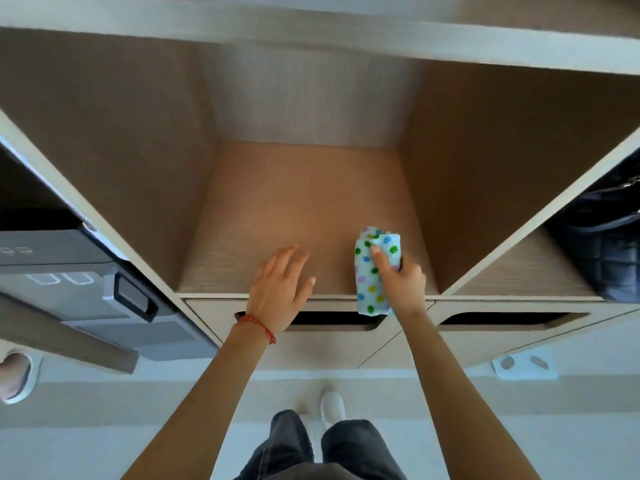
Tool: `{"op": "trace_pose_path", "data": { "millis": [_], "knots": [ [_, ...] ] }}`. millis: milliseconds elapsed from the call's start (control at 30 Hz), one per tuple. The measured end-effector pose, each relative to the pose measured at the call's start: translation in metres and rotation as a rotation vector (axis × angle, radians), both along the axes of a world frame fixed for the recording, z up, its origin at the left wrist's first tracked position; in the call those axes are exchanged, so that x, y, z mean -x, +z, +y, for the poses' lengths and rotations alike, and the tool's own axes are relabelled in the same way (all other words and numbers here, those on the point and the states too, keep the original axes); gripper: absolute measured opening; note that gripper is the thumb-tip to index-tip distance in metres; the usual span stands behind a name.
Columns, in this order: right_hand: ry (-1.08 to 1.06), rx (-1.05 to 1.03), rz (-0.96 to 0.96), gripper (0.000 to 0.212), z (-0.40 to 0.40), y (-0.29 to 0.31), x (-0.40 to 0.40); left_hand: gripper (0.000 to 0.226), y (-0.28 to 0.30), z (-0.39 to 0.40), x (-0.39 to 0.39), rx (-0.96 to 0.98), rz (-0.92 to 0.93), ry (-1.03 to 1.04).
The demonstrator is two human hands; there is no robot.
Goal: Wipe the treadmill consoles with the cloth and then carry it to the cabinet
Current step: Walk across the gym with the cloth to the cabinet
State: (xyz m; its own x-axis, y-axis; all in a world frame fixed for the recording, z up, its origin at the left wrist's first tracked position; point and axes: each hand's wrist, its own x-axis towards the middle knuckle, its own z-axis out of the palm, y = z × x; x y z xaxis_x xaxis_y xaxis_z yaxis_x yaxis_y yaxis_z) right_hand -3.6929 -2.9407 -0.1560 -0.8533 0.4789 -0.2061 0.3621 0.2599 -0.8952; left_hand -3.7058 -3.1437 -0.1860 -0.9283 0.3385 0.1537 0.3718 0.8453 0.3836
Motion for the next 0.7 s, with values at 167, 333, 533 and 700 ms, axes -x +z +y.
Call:
{"op": "trace_pose_path", "data": {
  "millis": [167,333,533,700],
  "knots": [
    [0.019,-0.094,-0.049,0.039,0.001,-0.006,0.034,0.057,-0.004,0.0,0.026,0.034,-0.031,0.015],
    [0.011,-0.177,-0.083,0.046,-0.001,-0.017,0.057,0.055,-0.005,0.001,0.045,0.056,-0.024,0.03],
    [0.012,-0.27,-0.097,0.049,0.0,-0.021,0.081,0.052,-0.007,0.005,0.064,0.06,-0.014,0.046],
    [0.016,-0.367,-0.108,0.049,0.002,-0.023,0.083,0.051,-0.012,0.008,0.071,0.068,0.007,0.057]
  ]
}}
